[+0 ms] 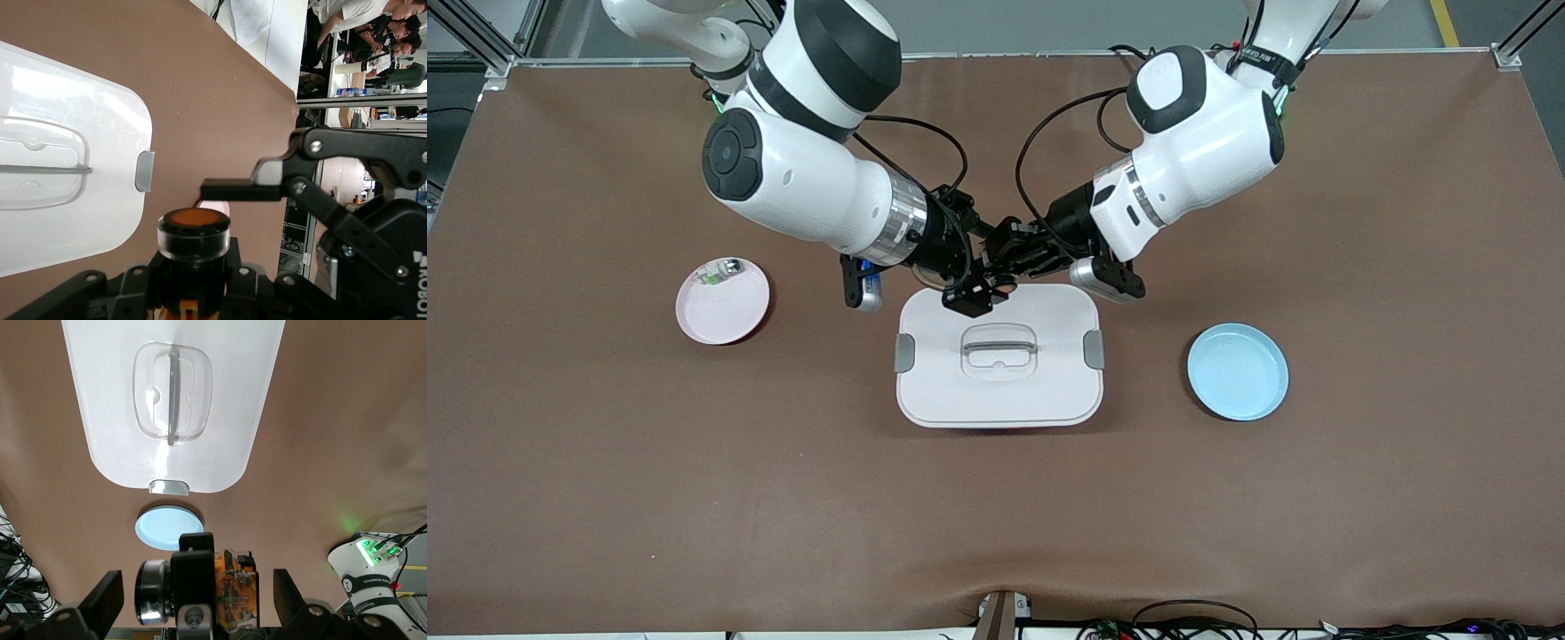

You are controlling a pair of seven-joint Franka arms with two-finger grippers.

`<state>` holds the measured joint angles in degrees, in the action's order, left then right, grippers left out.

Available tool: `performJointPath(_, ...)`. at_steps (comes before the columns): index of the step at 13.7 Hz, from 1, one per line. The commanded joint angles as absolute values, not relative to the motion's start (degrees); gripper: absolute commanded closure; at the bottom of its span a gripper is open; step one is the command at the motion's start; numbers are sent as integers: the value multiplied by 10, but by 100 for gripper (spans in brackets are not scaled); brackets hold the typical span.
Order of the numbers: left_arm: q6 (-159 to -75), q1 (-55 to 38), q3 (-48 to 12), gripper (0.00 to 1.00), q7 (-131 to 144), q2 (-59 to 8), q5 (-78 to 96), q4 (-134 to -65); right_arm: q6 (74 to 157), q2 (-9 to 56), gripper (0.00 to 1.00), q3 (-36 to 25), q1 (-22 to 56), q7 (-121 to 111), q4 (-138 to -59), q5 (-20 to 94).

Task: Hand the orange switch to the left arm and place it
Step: 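Open the right gripper and withdraw while the left gripper carries the switch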

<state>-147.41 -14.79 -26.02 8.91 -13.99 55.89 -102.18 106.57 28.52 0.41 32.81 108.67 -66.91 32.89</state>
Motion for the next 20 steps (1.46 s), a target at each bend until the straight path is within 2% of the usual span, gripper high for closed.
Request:
performJointPath(1,-1478,-145,-263,100,75,-133,572,-1025,1036,290,0,3,305,1083,-651,337)
performJointPath(7,-1370,-92,-258,100,77,-79,540,-1026,931,279,0,-2,238,880,-651,334)
performJointPath(12,-1206,-10,-258,100,83,4,398,-1022,851,257,0,-4,174,713,-651,315)
performJointPath(14,-1112,22,-258,100,85,48,302,-1017,806,247,0,-4,166,610,-651,245)
performJointPath(16,-1044,39,-258,100,96,62,229,-1006,778,243,0,-4,157,524,-651,194)
performJointPath(20,-976,67,-258,100,127,62,131,-1005,732,229,0,-5,92,353,-651,162)
